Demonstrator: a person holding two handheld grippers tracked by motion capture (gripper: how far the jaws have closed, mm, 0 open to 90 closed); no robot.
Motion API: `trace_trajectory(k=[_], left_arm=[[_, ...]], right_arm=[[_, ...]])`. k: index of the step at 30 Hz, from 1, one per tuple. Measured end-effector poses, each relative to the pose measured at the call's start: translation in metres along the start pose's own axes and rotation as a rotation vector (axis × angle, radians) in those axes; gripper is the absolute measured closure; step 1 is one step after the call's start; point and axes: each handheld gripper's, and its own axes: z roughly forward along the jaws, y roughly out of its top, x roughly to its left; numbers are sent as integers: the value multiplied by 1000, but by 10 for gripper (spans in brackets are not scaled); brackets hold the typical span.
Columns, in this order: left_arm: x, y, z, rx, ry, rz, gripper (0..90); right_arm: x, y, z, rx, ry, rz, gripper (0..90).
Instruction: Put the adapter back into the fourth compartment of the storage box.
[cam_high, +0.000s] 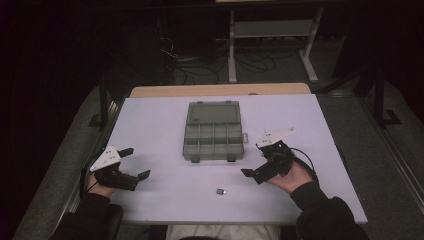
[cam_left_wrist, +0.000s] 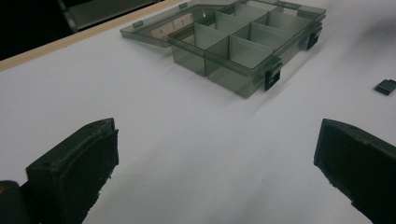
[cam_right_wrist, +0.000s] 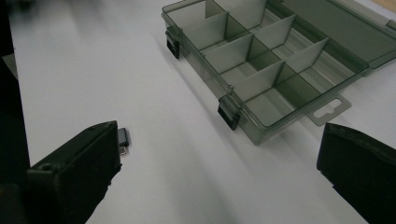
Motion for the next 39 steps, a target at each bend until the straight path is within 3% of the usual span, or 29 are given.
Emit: trace_trajectory(k=[28, 39], left_arm=[[1, 0, 0, -4, -1, -4, 0], [1, 0, 0, -4, 0, -6, 0]], right_arm=[[15, 11, 22, 51, 54, -69, 0], [23, 10, 36, 102, 78, -105, 0]])
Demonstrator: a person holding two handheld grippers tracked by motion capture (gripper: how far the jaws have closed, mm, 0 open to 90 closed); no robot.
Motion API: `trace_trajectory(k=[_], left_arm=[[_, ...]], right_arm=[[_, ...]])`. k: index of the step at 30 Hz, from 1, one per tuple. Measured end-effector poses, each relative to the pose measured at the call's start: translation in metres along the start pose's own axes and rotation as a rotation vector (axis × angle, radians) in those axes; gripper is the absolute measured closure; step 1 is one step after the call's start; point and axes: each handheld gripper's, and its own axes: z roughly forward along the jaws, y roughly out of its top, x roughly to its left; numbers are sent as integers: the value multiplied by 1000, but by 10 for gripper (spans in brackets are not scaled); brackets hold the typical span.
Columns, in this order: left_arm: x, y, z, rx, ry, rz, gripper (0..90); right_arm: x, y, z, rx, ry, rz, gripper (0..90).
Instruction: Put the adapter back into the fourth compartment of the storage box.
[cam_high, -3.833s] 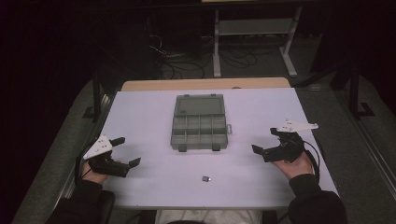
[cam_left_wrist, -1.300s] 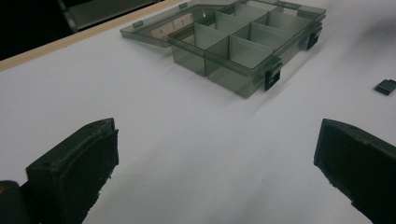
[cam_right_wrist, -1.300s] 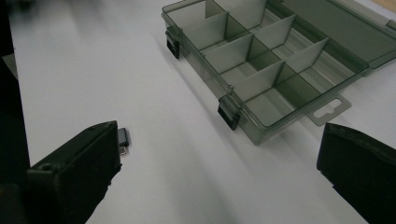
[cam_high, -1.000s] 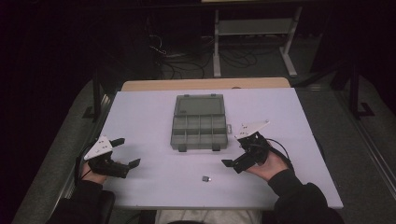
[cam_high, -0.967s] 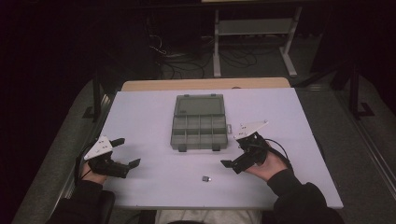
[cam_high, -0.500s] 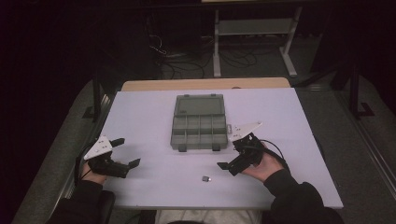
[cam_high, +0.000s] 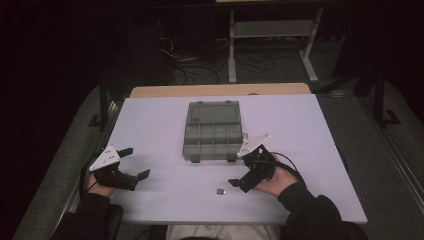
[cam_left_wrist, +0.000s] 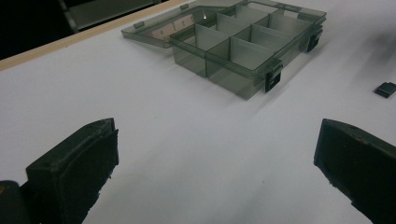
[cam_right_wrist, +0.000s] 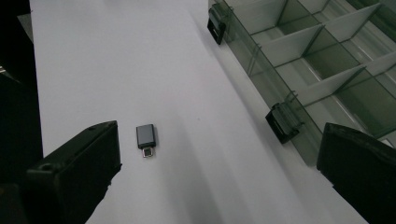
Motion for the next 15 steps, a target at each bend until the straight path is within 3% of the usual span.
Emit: trace_trajectory(k=[15], left_arm=[[0, 0, 0, -1, 0, 0, 0]], right_arm=[[8, 3, 14, 41, 34, -28, 0]])
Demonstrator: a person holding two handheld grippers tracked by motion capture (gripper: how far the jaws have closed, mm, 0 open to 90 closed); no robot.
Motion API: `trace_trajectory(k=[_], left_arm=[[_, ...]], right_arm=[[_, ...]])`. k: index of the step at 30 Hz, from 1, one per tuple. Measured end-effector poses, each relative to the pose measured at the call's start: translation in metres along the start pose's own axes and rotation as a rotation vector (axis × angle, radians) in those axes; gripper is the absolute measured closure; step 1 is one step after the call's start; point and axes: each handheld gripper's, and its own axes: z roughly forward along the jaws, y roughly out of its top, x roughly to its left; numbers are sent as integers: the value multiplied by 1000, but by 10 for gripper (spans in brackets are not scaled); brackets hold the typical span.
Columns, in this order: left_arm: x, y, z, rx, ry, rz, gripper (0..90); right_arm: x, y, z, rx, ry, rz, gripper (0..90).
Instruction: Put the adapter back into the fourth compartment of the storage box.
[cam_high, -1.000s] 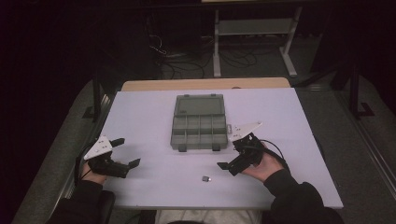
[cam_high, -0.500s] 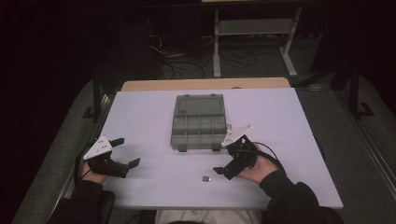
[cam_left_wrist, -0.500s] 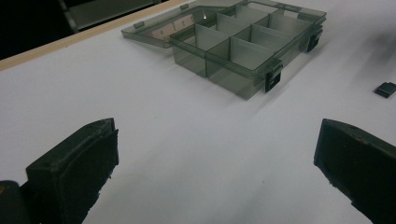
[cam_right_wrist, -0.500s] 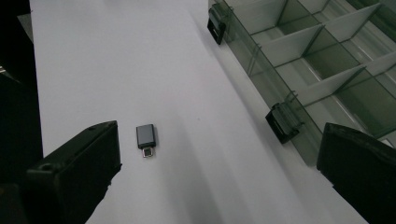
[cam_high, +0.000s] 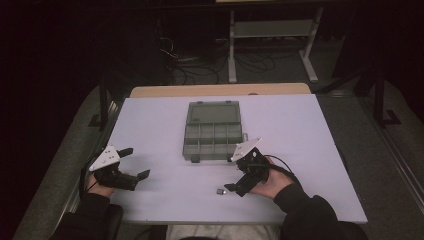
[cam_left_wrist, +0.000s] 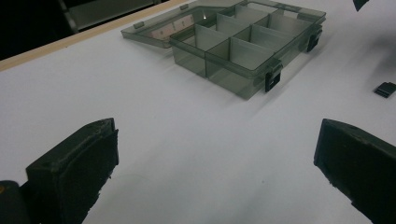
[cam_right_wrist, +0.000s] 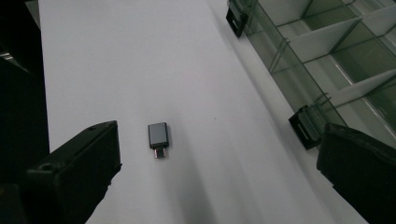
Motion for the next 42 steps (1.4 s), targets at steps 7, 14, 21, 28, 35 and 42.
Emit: trace_trajectory(k=[7, 14, 21, 28, 35, 42], left_arm=[[0, 0, 0, 0, -1, 1, 0], [0, 0, 0, 0, -2, 2, 0], [0, 0, 0, 0, -2, 2, 0], [0, 0, 0, 0, -3, 2, 0], [0, 0, 0, 0, -3, 3, 0], [0, 0, 0, 0, -3, 1, 0]], right_arm=[[4, 0, 7, 31, 17, -14, 0], [6, -1, 14, 54, 28, -19, 0], [10, -1, 20, 81, 39, -38, 0], [13, 0, 24, 86, 53, -51, 0], [16, 2, 30, 103, 64, -76, 0], [17, 3, 33, 123, 97, -89, 80]])
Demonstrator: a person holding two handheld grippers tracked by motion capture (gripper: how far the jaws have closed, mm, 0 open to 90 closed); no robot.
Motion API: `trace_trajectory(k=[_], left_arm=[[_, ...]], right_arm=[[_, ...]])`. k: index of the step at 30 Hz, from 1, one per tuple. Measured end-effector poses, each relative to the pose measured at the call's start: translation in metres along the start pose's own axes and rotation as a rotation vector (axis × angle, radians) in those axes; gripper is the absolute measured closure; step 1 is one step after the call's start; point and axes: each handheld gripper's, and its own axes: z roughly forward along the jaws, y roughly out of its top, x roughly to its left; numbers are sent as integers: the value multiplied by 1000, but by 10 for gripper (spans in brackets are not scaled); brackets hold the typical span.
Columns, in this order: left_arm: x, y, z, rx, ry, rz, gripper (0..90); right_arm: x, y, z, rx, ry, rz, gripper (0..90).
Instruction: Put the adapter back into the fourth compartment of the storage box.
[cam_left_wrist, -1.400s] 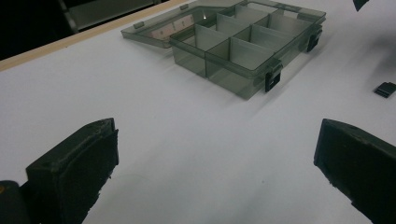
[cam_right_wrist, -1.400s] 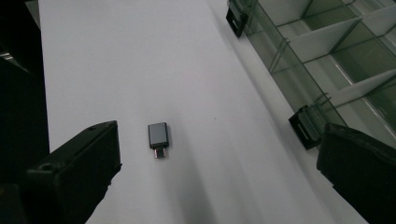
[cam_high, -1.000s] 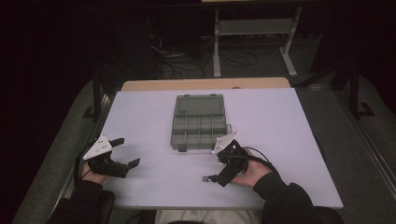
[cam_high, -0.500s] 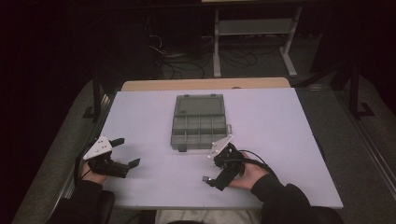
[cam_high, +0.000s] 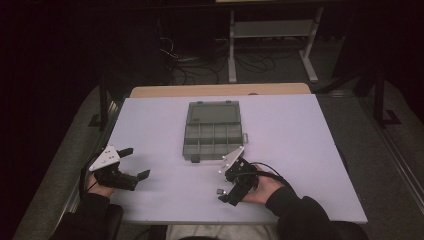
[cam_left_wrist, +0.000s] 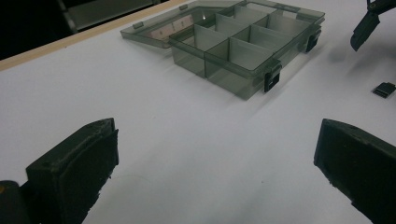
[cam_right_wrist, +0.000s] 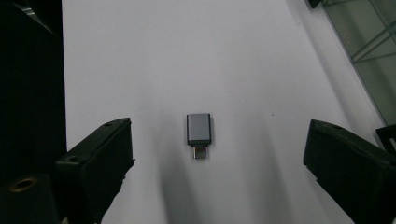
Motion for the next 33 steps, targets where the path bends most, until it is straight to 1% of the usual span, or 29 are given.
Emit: trace_trajectory(k=[2, 5, 6, 7, 11, 14, 16, 22, 33], left_arm=[[0, 0, 0, 0, 0, 2, 0], [0, 0, 0, 0, 0, 2, 0], [0, 0, 0, 0, 0, 2, 0], [0, 0, 0, -1, 0, 2, 0], [0, 0, 0, -1, 0, 2, 0], [0, 0, 0, -1, 0, 2, 0], [0, 0, 0, -1, -1, 3, 0], [0, 0, 0, -1, -1, 3, 0], [0, 0, 0, -2, -1, 3, 0]], right_arm=[[-1, 1, 1, 2, 11, -7, 129], [-1, 2, 2, 6, 12, -14, 146], [0, 3, 3, 20, 33, -28, 226], [0, 3, 3, 20, 33, -28, 226], [2, 5, 6, 37, 46, -49, 337], [1, 6, 9, 49, 40, -49, 402], [1, 6, 10, 54, 44, -51, 447], [4, 9, 12, 57, 39, -82, 583], [7, 12, 17, 70, 18, -104, 711]])
